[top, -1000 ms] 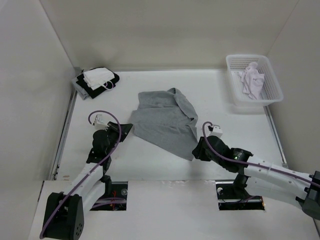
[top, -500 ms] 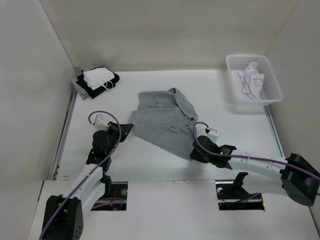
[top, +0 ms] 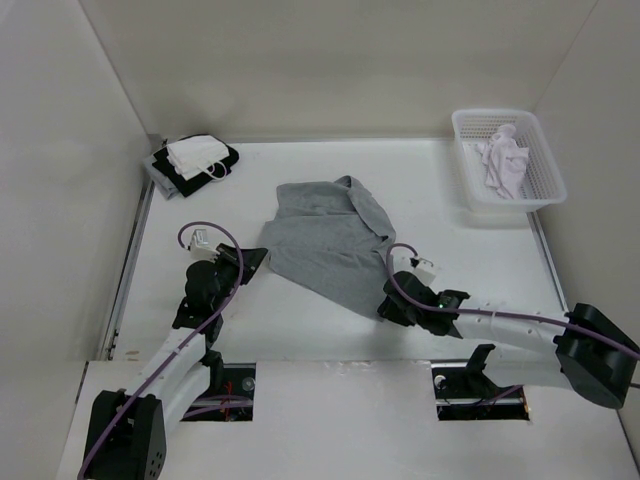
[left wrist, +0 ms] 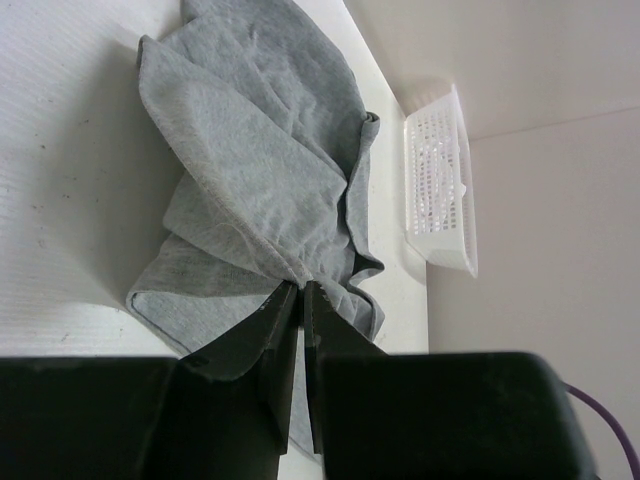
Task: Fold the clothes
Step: Flatten the tank top out
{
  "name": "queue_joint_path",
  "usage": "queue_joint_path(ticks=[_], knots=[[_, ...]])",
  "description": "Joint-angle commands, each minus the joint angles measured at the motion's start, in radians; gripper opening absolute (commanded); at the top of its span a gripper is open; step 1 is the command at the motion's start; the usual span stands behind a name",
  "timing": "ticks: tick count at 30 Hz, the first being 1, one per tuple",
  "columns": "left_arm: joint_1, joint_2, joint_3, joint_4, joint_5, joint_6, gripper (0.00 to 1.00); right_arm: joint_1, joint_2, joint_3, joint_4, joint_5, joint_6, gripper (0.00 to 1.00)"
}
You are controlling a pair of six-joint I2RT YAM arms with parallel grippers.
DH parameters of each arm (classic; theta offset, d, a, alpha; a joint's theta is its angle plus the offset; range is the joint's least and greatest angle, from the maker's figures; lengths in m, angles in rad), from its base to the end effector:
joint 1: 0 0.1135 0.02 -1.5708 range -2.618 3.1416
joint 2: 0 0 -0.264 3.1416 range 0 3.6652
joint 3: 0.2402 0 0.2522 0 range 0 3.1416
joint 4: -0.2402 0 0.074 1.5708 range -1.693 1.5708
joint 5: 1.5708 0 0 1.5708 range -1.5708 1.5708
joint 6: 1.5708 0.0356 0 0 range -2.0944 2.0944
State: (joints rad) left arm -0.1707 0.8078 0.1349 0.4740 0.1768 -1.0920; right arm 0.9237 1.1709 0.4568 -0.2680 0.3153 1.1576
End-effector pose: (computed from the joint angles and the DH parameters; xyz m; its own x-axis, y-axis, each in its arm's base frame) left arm 0.1698 -0.0356 0.1770 -0.3889 -0.8196 -0.4208 -0.0175 0.4632 -0.8861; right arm 0.1303 0.1541 0.1519 -0.8009 0.3843 -0.4592 0.1963 0.8930 0.4050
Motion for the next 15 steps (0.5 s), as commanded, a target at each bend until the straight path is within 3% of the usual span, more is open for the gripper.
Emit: queue_joint_path(ticks=[1, 10, 15], knots=[[-0.005, -0.019, 0.006, 0.038, 0.012, -0.002, 0.05, 0.01, -0.013, 0.013, -0.111, 0.017, 0.034, 0.35], [-0.006, 0.007, 0.015, 0.075, 0.009, -0.006, 0.05, 0.014, 0.039, 0.046, -0.163, -0.002, 0.011, 0.34], [-0.002, 0.028, 0.022, 0.092, 0.013, -0.006, 0.05, 0.019, 0.095, 0.057, -0.146, -0.03, 0.008, 0.28]])
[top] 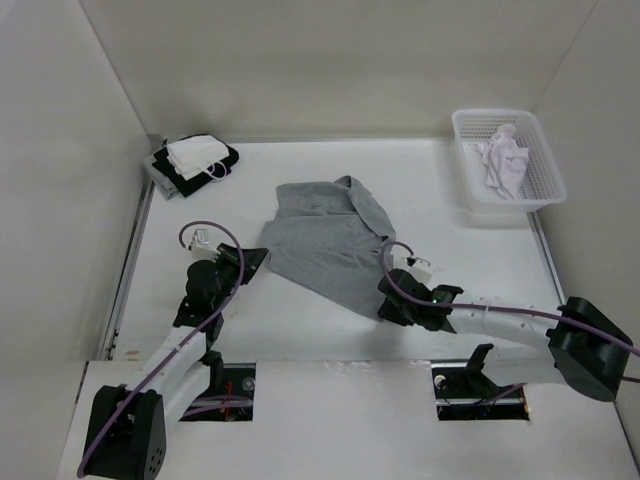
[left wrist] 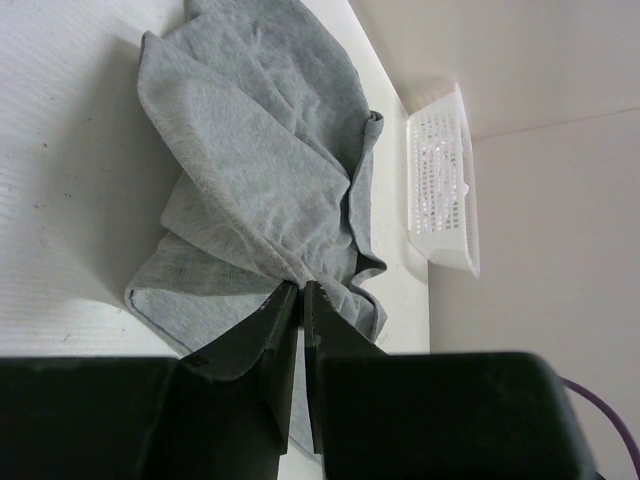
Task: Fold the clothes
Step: Flatten the tank top out
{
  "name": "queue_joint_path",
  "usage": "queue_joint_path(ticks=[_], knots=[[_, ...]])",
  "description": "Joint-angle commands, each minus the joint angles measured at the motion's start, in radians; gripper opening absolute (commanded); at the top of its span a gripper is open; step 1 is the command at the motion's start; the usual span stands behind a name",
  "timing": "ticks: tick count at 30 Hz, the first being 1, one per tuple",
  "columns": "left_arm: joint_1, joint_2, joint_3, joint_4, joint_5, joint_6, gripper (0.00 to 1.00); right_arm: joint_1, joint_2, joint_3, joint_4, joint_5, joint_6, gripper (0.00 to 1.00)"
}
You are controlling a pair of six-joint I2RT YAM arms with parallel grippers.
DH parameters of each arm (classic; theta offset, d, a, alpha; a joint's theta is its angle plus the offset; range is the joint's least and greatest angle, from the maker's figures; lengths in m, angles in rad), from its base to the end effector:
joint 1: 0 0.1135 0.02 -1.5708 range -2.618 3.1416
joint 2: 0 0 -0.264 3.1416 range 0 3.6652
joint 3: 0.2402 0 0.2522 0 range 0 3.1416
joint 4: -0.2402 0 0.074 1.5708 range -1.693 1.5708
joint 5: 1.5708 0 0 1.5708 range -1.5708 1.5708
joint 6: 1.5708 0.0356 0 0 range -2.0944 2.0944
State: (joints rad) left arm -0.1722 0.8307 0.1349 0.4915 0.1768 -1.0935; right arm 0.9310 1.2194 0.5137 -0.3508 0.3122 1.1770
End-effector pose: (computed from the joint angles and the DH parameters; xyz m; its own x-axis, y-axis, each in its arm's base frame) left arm 0.1716 -0.0362 0.1753 -0.3924 -0.8193 -0.4181 -0.0221 0.4629 -0.8862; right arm 0.1327 0.1600 0.1542 -0.8211 0.3686 -0.4357 0.2217 0.9095 0.3517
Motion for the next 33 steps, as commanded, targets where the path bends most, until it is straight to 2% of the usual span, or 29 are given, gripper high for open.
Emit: queue_joint_path(ticks=[1, 5, 7, 10, 14, 19, 23, 26, 28, 30, 32, 33], knots=[[0.0, 0.005, 0.022, 0.075, 0.013, -0.005, 0.05, 0.012, 0.052, 0.002, -0.062, -0.03, -0.01, 0.26], [0.0, 0.008, 0.026, 0.079, 0.013, -0.005, 0.05, 0.012, 0.04, -0.009, -0.05, -0.015, 0.007, 0.06], [0.001, 0.001, 0.037, 0.075, 0.012, -0.009, 0.05, 0.018, -0.027, -0.004, -0.059, 0.055, 0.021, 0.0], [-0.009, -0.034, 0.1, 0.062, -0.002, -0.029, 0.03, 0.058, -0.182, 0.069, -0.126, 0.196, -0.006, 0.0], [-0.049, -0.12, 0.283, -0.017, -0.088, -0.036, 0.02, 0.114, -0.374, 0.288, -0.24, 0.407, -0.169, 0.0], [-0.118, -0.189, 0.625, -0.129, -0.223, 0.042, 0.01, 0.266, -0.44, 0.722, -0.249, 0.667, -0.532, 0.0], [-0.105, -0.186, 0.914, -0.183, -0.287, 0.119, 0.01, 0.447, -0.345, 1.075, -0.035, 0.843, -0.993, 0.0], [-0.077, -0.141, 1.112, -0.217, -0.3, 0.175, 0.01, 0.492, -0.269, 1.242, 0.223, 0.832, -1.334, 0.0], [-0.062, -0.095, 1.237, -0.263, -0.301, 0.198, 0.01, 0.518, -0.21, 1.336, 0.356, 0.821, -1.506, 0.0], [-0.039, -0.044, 1.327, -0.303, -0.313, 0.234, 0.01, 0.516, -0.161, 1.396, 0.438, 0.782, -1.614, 0.0], [-0.014, 0.01, 1.364, -0.333, -0.326, 0.256, 0.01, 0.507, -0.115, 1.422, 0.472, 0.728, -1.651, 0.0], [-0.005, 0.033, 1.365, -0.344, -0.327, 0.257, 0.01, 0.465, -0.091, 1.424, 0.47, 0.707, -1.643, 0.0]])
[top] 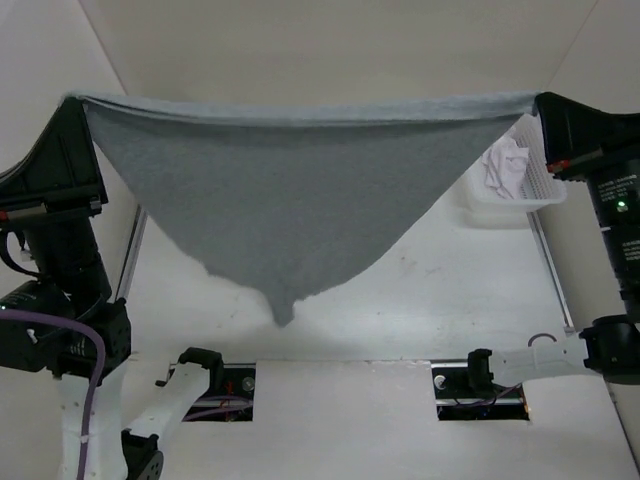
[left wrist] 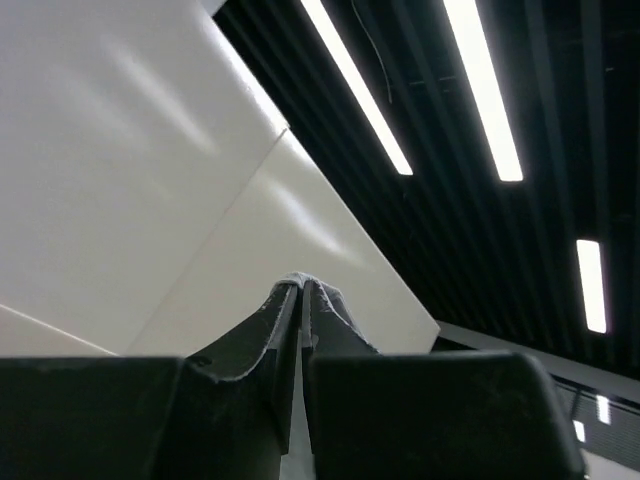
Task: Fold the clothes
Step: Flatten the tank top out
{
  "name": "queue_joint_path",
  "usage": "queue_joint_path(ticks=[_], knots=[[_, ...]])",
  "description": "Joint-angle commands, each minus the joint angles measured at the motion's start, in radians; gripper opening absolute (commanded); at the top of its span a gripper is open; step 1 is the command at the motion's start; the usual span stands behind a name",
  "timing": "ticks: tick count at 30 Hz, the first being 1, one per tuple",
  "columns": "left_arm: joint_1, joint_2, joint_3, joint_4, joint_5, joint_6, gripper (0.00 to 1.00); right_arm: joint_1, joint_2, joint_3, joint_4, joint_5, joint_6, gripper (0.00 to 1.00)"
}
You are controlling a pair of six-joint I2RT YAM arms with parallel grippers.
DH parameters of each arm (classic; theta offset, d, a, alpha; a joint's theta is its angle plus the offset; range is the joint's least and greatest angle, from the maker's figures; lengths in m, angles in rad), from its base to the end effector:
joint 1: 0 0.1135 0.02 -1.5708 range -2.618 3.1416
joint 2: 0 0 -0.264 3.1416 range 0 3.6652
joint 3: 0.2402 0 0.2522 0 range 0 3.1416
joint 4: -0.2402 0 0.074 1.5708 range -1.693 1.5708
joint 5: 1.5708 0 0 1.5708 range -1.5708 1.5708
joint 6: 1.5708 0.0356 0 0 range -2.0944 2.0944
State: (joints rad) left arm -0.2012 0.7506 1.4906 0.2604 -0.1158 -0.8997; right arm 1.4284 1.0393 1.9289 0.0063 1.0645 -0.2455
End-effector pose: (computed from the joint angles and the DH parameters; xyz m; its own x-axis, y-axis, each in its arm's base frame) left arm 0.0267 -0.0013 0.5951 0.4053 -0.8766 -0.2596 0.7313 0.4812 -0.4833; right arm 0.0380 0.0459 0.6404 0.2053 0.6015 -0.7720 -0.3635 0.7793 0.5105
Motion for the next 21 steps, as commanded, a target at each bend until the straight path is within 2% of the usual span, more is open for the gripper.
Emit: queue_joint_path(ticks=[1, 4, 7, 9, 11, 15, 17, 21], knots=[[0.039, 0.146, -0.001, -0.13, -0.028, 0.055, 0.01, -0.093, 0.109, -0.004, 0.101, -0.073, -0.194, 0.0], [0.081, 0.225, -0.064, -0.141, -0.005, 0.033, 0.01, -0.289, 0.159, -0.057, -0.035, -0.188, 0.002, 0.0], [0.147, 0.301, -0.144, -0.127, 0.014, -0.017, 0.01, -0.554, 0.215, -0.091, -0.218, -0.444, 0.327, 0.0], [0.176, 0.378, -0.179, -0.09, 0.042, -0.037, 0.01, -0.712, 0.286, -0.093, -0.267, -0.625, 0.473, 0.0], [0.197, 0.485, -0.172, -0.06, 0.067, -0.048, 0.01, -0.824, 0.378, -0.073, -0.263, -0.745, 0.54, 0.0], [0.216, 0.728, -0.008, -0.064, 0.126, -0.071, 0.01, -0.932, 0.596, 0.123, -0.293, -0.822, 0.569, 0.0], [0.217, 0.809, 0.096, -0.088, 0.157, -0.076, 0.01, -0.964, 0.691, 0.281, -0.333, -0.836, 0.566, 0.0], [0.225, 0.877, 0.285, -0.13, 0.185, -0.079, 0.01, -1.003, 0.826, 0.632, -0.449, -0.857, 0.561, 0.0]])
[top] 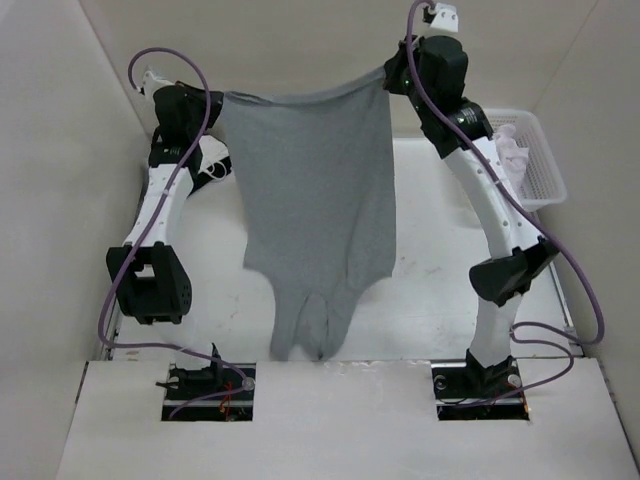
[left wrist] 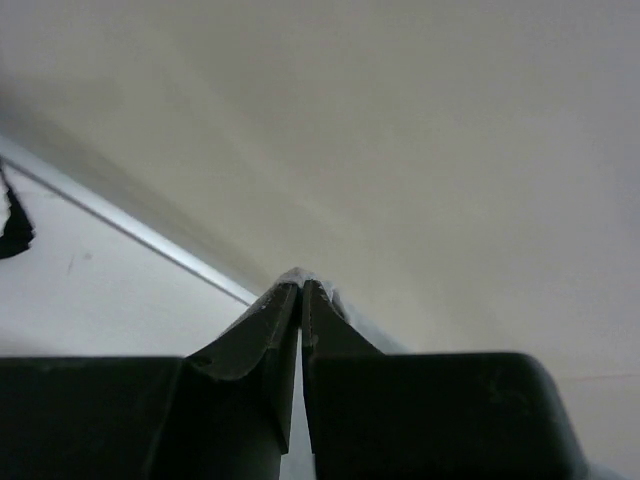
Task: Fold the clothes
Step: Flatten the tank top out, then fold the tank top
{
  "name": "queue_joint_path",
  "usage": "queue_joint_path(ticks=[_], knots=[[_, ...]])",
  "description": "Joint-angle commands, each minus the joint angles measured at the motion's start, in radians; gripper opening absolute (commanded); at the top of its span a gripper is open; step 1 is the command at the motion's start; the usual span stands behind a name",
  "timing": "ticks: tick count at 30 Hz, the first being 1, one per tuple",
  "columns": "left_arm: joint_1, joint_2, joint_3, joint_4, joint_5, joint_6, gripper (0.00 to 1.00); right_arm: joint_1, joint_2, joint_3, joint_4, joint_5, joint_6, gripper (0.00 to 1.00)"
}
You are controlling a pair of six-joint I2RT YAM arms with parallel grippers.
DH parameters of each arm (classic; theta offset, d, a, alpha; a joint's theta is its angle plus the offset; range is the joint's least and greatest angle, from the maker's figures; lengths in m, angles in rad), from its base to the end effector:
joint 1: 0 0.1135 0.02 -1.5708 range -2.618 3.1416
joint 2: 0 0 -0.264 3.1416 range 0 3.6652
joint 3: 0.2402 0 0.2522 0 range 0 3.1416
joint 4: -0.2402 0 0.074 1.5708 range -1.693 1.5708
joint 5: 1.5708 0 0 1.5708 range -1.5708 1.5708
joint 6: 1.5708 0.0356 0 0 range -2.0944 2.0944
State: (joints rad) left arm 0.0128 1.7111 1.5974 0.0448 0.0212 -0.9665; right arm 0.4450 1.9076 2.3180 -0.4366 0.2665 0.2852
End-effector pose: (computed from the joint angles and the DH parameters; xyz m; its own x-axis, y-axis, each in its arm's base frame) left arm 0.4164 0.0046 0.3992 -0.0460 -0.8234 -0.5656 -0.0519 0.5674 -0.8218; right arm 0.3797 0.1707 0.5126 -0.0727 0.2660 -0.9612 -0.1638 0.9475 0.2746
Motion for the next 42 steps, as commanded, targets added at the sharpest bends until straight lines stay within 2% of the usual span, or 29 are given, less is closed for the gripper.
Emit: queue_joint_path(ticks=[1, 3, 7, 9, 12, 14, 16, 21, 23, 26, 31, 36, 38, 42], knots=[[0.016, -0.082, 0.214, 0.084, 0.055, -0.015, 0.01, -0.025, -0.032, 0.3, -0.017, -0.061, 0.031, 0.0], [0.022, -0.096, 0.272, 0.076, 0.066, -0.017, 0.01, -0.038, -0.045, 0.342, -0.016, -0.07, 0.034, 0.0], [0.036, -0.177, 0.286, 0.078, 0.074, -0.003, 0.01, -0.038, -0.143, 0.298, -0.022, -0.087, 0.034, 0.0], [0.037, -0.234, 0.234, 0.089, 0.066, 0.02, 0.01, -0.036, -0.226, 0.166, -0.007, -0.084, 0.035, 0.0], [0.025, -0.294, 0.115, 0.118, 0.052, 0.055, 0.02, -0.036, -0.382, -0.131, 0.068, -0.061, 0.049, 0.0], [0.011, -0.352, -0.021, 0.138, 0.048, 0.061, 0.02, -0.03, -0.52, -0.39, 0.139, -0.036, 0.069, 0.0], [-0.013, -0.445, -0.219, 0.193, 0.042, 0.074, 0.02, 0.013, -0.664, -0.649, 0.196, 0.002, 0.1, 0.0], [-0.052, -0.839, -0.796, 0.25, -0.021, 0.089, 0.02, 0.235, -1.025, -1.24, 0.26, 0.166, 0.169, 0.0], [-0.046, -1.018, -0.983, 0.175, -0.046, 0.103, 0.02, 0.333, -1.135, -1.423, 0.221, 0.233, 0.237, 0.0], [-0.033, -1.192, -1.105, -0.001, -0.032, 0.097, 0.02, 0.485, -1.267, -1.612, 0.107, 0.318, 0.401, 0.0], [-0.078, -1.418, -1.145, -0.317, 0.028, 0.095, 0.02, 0.805, -1.423, -1.756, -0.132, 0.392, 0.719, 0.0], [-0.185, -1.59, -1.162, -0.659, -0.018, 0.039, 0.02, 1.08, -1.418, -1.747, -0.41, 0.378, 0.989, 0.0], [-0.239, -1.639, -1.137, -0.715, -0.088, -0.009, 0.02, 1.172, -1.389, -1.735, -0.47, 0.385, 1.077, 0.0], [-0.27, -1.628, -1.064, -0.749, -0.204, -0.015, 0.02, 1.232, -1.328, -1.703, -0.498, 0.424, 1.126, 0.0]])
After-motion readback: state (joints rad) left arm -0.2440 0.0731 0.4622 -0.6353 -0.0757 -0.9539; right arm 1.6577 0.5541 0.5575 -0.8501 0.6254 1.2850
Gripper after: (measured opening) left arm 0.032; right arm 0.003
